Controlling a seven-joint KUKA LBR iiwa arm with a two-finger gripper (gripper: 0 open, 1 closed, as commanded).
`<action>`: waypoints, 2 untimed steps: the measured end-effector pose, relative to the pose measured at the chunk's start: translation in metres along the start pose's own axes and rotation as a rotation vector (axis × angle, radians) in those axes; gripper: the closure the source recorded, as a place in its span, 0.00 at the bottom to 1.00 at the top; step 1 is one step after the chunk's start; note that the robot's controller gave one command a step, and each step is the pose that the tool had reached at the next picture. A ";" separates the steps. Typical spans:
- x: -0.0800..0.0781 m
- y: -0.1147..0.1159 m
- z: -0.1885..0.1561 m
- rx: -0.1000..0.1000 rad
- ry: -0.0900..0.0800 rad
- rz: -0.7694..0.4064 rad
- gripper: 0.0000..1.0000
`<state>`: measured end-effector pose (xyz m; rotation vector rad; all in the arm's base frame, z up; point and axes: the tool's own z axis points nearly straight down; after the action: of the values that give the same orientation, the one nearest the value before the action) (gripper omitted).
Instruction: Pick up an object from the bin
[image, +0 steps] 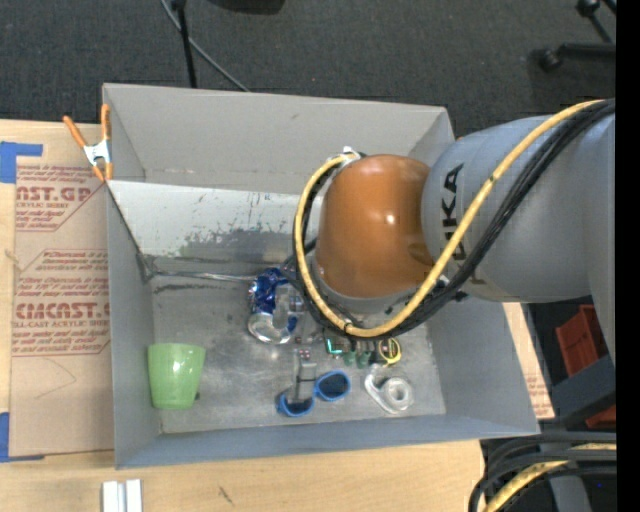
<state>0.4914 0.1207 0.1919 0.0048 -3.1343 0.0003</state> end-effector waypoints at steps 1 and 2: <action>0.006 -0.044 0.124 0.000 -0.007 -0.077 0.00; -0.011 -0.053 0.091 0.002 -0.003 -0.092 0.00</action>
Offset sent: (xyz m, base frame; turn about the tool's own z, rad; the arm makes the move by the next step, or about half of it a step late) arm -0.0065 -0.0427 -0.1219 -0.0793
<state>0.5023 0.0679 0.1004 0.1497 -3.1336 0.0022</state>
